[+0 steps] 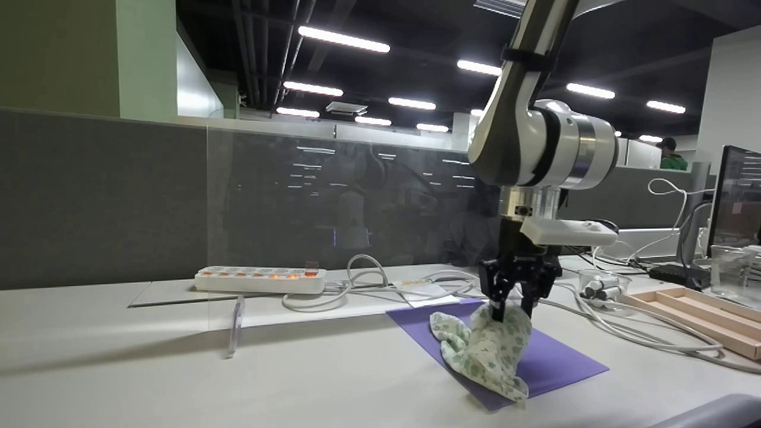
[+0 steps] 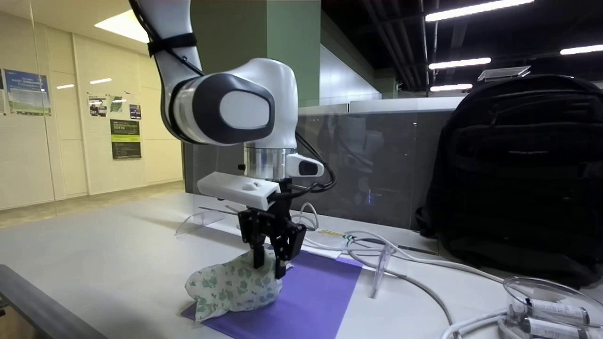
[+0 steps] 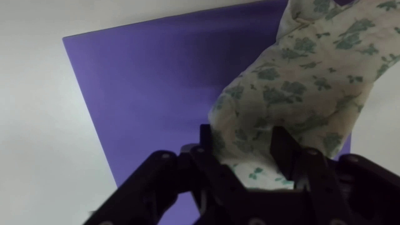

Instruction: Hang the towel on the colourless screen

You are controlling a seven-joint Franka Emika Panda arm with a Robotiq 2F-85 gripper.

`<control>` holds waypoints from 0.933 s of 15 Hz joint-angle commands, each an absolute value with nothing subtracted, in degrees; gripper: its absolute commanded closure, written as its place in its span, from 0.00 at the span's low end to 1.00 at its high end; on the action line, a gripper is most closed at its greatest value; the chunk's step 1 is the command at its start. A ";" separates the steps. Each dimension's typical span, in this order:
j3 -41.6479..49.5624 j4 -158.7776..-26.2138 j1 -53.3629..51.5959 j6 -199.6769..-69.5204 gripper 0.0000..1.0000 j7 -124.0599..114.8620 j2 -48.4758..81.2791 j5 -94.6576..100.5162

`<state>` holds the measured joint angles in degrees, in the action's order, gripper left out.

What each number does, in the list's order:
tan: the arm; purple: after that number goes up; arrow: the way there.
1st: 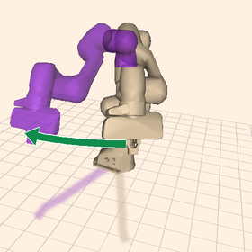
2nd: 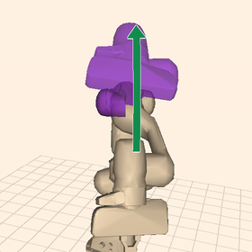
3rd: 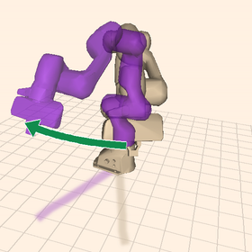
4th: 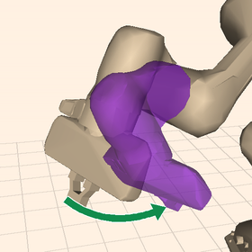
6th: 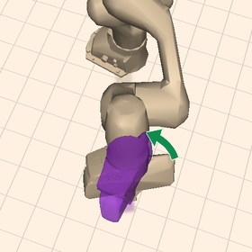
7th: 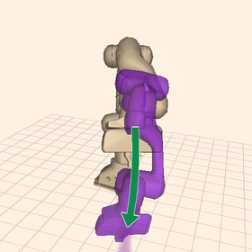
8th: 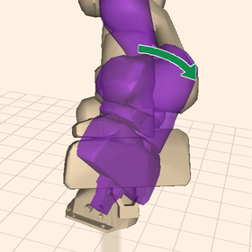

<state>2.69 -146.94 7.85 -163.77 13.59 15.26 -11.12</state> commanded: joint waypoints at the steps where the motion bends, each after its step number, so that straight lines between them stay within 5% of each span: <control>1: 0.74 -145.36 10.06 -163.05 0.75 14.21 15.43 -10.98; 5: 0.85 -144.75 9.43 -160.54 1.00 13.52 12.52 -8.88; 14: 1.92 -135.68 5.37 -147.86 0.99 5.13 -4.86 -1.08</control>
<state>1.38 -139.18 6.97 -151.70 10.73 0.64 -2.72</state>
